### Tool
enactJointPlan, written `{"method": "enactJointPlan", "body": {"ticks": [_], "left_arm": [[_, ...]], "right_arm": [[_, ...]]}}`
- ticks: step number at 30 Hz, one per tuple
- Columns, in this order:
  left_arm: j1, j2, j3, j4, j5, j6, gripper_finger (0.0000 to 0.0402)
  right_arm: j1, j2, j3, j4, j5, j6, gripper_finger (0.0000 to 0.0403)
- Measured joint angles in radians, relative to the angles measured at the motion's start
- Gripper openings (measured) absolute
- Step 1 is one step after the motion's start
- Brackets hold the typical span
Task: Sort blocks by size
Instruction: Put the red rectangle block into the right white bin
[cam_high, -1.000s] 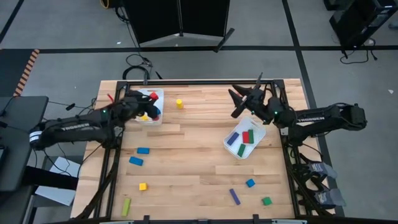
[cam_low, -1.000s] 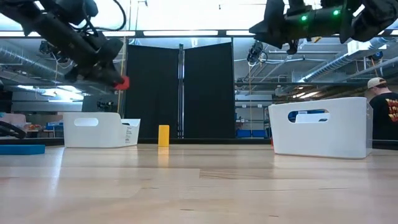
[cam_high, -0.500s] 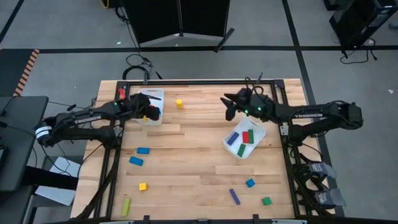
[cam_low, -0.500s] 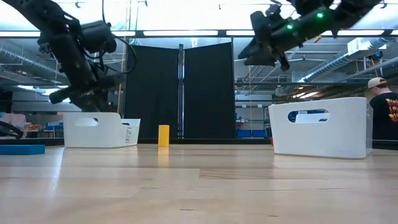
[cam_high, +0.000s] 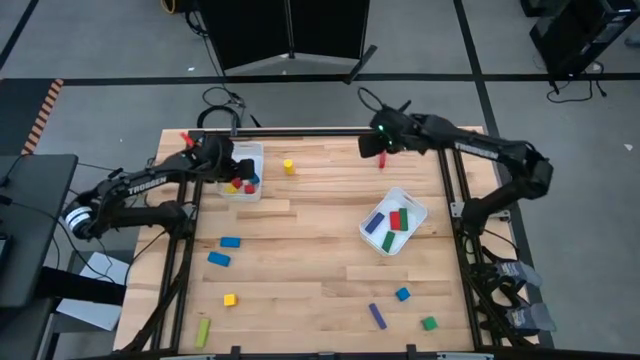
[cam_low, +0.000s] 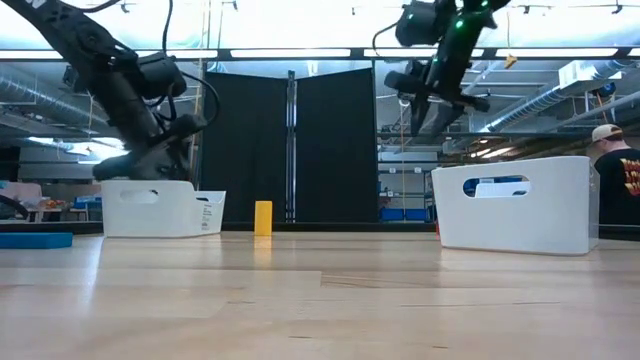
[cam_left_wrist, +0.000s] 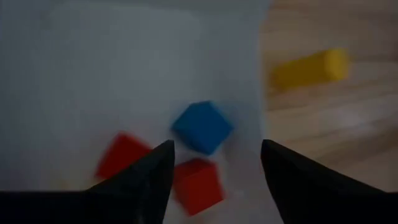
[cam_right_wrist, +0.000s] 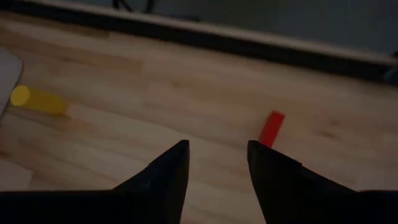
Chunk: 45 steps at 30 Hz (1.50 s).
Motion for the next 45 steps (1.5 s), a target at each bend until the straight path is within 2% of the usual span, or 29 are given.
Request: {"method": "enactJointPlan", "body": {"ticks": [4, 7, 12, 17, 20, 29, 38, 42, 45], "left_arm": [[0.031, 0.0, 0.002, 0.071, 0.04, 0.001, 0.0248], [0.045, 0.0, 0.032, 0.057, 0.041, 0.008, 0.0244], [0.065, -0.001, 0.113, -0.017, 0.043, 0.088, 0.0234], [0.091, -0.001, 0.164, -0.027, 0.027, 0.132, 0.0224], [0.112, 0.001, 0.172, -0.02, 0.027, 0.137, 0.0222], [0.127, 0.042, 0.172, -0.015, 0.114, 0.162, 0.0218], [0.127, 0.045, 0.172, 0.033, 0.114, 0.162, 0.0218], [0.127, 0.045, 0.172, 0.041, 0.114, 0.163, 0.0218], [0.127, 0.045, 0.172, 0.041, 0.114, 0.163, 0.0218]], "right_arm": [[-0.059, 0.095, 0.018, -0.027, -0.111, 0.018, 0.0204], [-0.096, 0.163, 0.018, -0.047, -0.174, 0.017, 0.0235], [-0.122, 0.234, 0.017, -0.047, -0.177, -0.002, 0.0283], [-0.146, 0.29, 0.009, -0.032, -0.168, -0.021, 0.0296], [-0.168, 0.32, -0.009, -0.016, -0.165, -0.034, 0.0287], [-0.222, 0.335, -0.076, 0.073, -0.174, -0.053, 0.0255], [-0.255, 0.335, -0.183, 0.162, -0.252, -0.083, 0.0226], [-0.255, 0.334, -0.212, 0.185, -0.251, -0.093, 0.0196], [-0.253, 0.331, -0.223, 0.191, -0.248, -0.12, 0.0154]]}}
